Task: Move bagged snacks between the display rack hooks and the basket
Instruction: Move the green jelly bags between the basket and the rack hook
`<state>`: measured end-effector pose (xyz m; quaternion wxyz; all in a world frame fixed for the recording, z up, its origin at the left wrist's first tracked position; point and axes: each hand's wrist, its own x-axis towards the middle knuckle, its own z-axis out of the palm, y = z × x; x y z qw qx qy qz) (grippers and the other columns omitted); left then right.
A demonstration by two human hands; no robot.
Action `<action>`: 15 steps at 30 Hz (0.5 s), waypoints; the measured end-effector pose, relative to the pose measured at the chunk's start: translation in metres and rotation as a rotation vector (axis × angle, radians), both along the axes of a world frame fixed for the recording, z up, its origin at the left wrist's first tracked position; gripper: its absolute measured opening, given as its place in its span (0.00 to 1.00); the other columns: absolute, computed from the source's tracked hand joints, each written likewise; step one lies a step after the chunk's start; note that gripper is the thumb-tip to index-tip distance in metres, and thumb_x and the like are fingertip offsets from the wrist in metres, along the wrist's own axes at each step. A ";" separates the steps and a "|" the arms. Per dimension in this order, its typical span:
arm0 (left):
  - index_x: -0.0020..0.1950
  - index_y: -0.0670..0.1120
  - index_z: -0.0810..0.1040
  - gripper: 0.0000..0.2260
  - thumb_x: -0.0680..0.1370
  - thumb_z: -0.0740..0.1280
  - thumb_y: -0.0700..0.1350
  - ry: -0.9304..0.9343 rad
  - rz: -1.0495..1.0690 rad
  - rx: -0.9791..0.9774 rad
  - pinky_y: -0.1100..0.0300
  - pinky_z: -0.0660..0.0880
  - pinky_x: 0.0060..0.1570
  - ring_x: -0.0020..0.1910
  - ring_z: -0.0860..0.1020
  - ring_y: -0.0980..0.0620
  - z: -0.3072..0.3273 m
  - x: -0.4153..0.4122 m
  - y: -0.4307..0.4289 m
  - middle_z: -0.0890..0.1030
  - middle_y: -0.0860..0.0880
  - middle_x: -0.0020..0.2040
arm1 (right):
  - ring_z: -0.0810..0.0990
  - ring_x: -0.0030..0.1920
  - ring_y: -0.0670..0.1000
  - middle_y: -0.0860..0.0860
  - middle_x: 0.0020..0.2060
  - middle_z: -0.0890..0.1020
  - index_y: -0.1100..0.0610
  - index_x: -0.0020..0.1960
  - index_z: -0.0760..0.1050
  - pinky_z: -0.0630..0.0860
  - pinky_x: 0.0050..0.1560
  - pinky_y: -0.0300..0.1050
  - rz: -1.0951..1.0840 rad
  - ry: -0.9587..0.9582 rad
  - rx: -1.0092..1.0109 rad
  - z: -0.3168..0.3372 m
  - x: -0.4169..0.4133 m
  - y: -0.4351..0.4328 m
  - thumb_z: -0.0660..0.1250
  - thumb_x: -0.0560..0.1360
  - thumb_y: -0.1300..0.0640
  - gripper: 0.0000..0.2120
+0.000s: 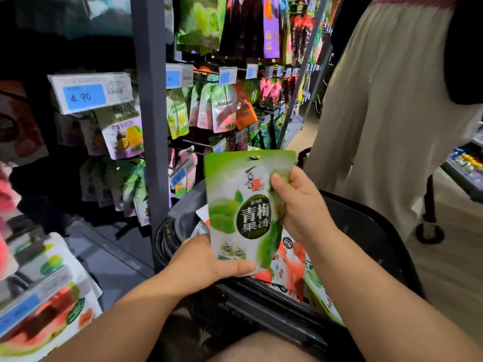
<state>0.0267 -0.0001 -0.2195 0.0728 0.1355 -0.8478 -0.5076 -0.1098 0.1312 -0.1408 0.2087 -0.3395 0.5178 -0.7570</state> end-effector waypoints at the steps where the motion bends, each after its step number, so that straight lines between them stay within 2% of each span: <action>1: 0.52 0.68 0.80 0.27 0.55 0.74 0.72 0.017 0.001 0.010 0.52 0.76 0.60 0.54 0.81 0.61 -0.001 0.001 0.000 0.84 0.64 0.50 | 0.84 0.42 0.48 0.50 0.43 0.86 0.56 0.55 0.74 0.81 0.43 0.44 0.012 0.022 0.054 -0.001 -0.001 0.000 0.65 0.74 0.58 0.09; 3: 0.52 0.68 0.79 0.26 0.57 0.72 0.72 0.025 0.047 -0.048 0.53 0.77 0.58 0.53 0.81 0.60 -0.002 0.002 0.000 0.84 0.62 0.50 | 0.83 0.42 0.48 0.49 0.45 0.85 0.53 0.57 0.74 0.80 0.43 0.43 0.038 0.095 0.265 -0.003 -0.013 0.010 0.67 0.77 0.56 0.09; 5: 0.48 0.70 0.79 0.22 0.57 0.67 0.75 0.014 0.110 -0.143 0.55 0.77 0.54 0.53 0.81 0.59 -0.001 0.003 0.000 0.85 0.61 0.49 | 0.83 0.45 0.50 0.52 0.48 0.83 0.52 0.60 0.71 0.79 0.47 0.48 0.027 0.158 0.563 -0.011 -0.039 0.032 0.67 0.79 0.55 0.10; 7: 0.41 0.68 0.80 0.15 0.61 0.70 0.73 0.014 0.199 -0.149 0.56 0.77 0.51 0.51 0.81 0.56 0.002 0.005 0.004 0.85 0.58 0.48 | 0.82 0.46 0.51 0.54 0.46 0.82 0.52 0.57 0.72 0.79 0.51 0.51 -0.030 0.247 0.926 -0.029 -0.068 0.062 0.69 0.78 0.53 0.10; 9: 0.43 0.62 0.82 0.11 0.68 0.72 0.66 0.006 0.264 -0.163 0.56 0.76 0.49 0.52 0.81 0.51 0.004 0.004 0.009 0.85 0.54 0.48 | 0.80 0.43 0.49 0.52 0.43 0.81 0.52 0.51 0.75 0.80 0.49 0.50 -0.050 0.379 1.305 -0.054 -0.086 0.093 0.72 0.75 0.48 0.10; 11: 0.49 0.57 0.83 0.16 0.70 0.70 0.67 -0.026 0.287 -0.259 0.57 0.72 0.45 0.53 0.80 0.47 0.002 0.000 0.014 0.85 0.51 0.50 | 0.79 0.42 0.48 0.49 0.43 0.80 0.51 0.47 0.76 0.80 0.46 0.46 -0.023 0.407 1.535 -0.081 -0.093 0.119 0.74 0.71 0.41 0.15; 13: 0.53 0.56 0.83 0.24 0.69 0.66 0.72 -0.051 0.312 -0.305 0.57 0.70 0.43 0.54 0.79 0.46 0.000 -0.003 0.016 0.84 0.49 0.51 | 0.79 0.44 0.49 0.48 0.45 0.79 0.48 0.46 0.74 0.79 0.45 0.45 0.077 0.356 1.667 -0.096 -0.089 0.130 0.74 0.66 0.35 0.20; 15: 0.53 0.56 0.83 0.28 0.66 0.64 0.75 -0.062 0.335 -0.289 0.56 0.72 0.45 0.53 0.79 0.45 -0.003 -0.004 0.014 0.84 0.50 0.51 | 0.77 0.45 0.48 0.46 0.46 0.77 0.46 0.45 0.72 0.76 0.46 0.44 0.199 0.363 1.769 -0.097 -0.081 0.127 0.75 0.66 0.34 0.20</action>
